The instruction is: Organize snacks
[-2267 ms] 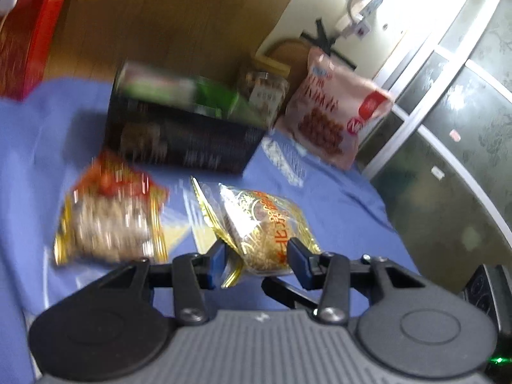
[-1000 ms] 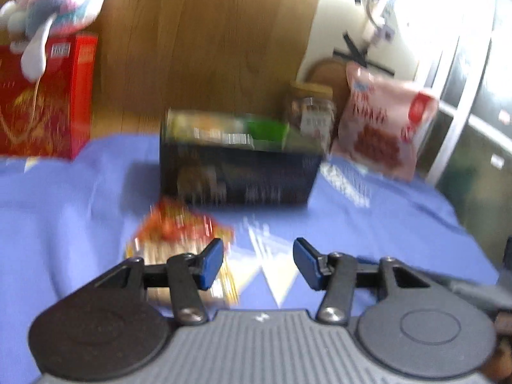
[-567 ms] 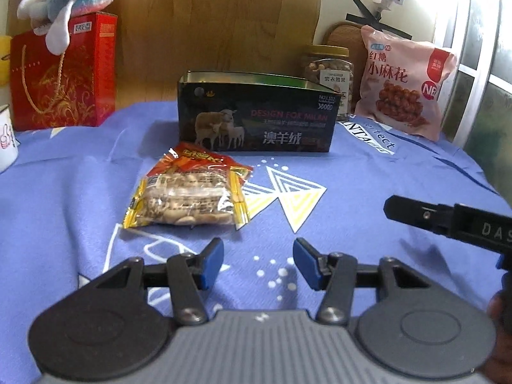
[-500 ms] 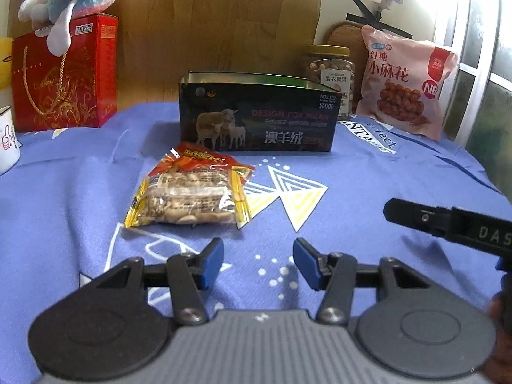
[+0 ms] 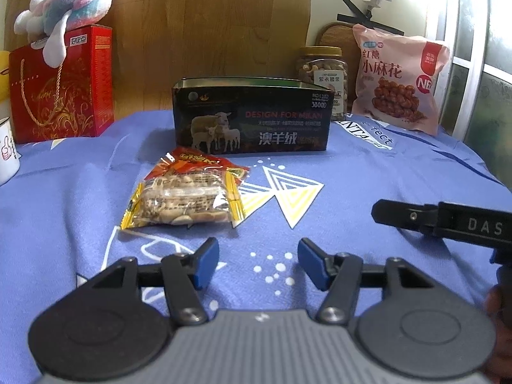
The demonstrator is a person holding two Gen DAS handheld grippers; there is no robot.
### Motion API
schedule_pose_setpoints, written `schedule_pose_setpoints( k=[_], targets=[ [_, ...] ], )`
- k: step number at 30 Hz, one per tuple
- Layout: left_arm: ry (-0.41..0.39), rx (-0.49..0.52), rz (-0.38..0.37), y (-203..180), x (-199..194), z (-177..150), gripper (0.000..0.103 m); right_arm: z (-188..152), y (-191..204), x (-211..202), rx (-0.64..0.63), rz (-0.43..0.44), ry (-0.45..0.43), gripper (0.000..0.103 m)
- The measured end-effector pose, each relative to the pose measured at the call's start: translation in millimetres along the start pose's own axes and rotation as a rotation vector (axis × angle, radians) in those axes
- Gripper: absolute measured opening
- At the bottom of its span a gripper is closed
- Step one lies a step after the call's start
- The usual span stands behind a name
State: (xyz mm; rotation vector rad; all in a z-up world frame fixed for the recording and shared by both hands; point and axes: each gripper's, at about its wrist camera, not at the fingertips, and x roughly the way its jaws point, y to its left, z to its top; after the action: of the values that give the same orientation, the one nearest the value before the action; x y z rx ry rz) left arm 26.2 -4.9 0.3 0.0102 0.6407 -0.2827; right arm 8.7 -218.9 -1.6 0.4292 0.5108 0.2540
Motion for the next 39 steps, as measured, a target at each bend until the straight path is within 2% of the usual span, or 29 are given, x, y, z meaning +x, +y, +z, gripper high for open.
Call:
schedule_pose_setpoints(
  k=[39],
  targets=[
    [0.002,0.019,0.004,-6.6,0.9,-0.7,0.066,0.9,-4.9,1.9,0.017,0.023,0.012,0.048]
  ],
)
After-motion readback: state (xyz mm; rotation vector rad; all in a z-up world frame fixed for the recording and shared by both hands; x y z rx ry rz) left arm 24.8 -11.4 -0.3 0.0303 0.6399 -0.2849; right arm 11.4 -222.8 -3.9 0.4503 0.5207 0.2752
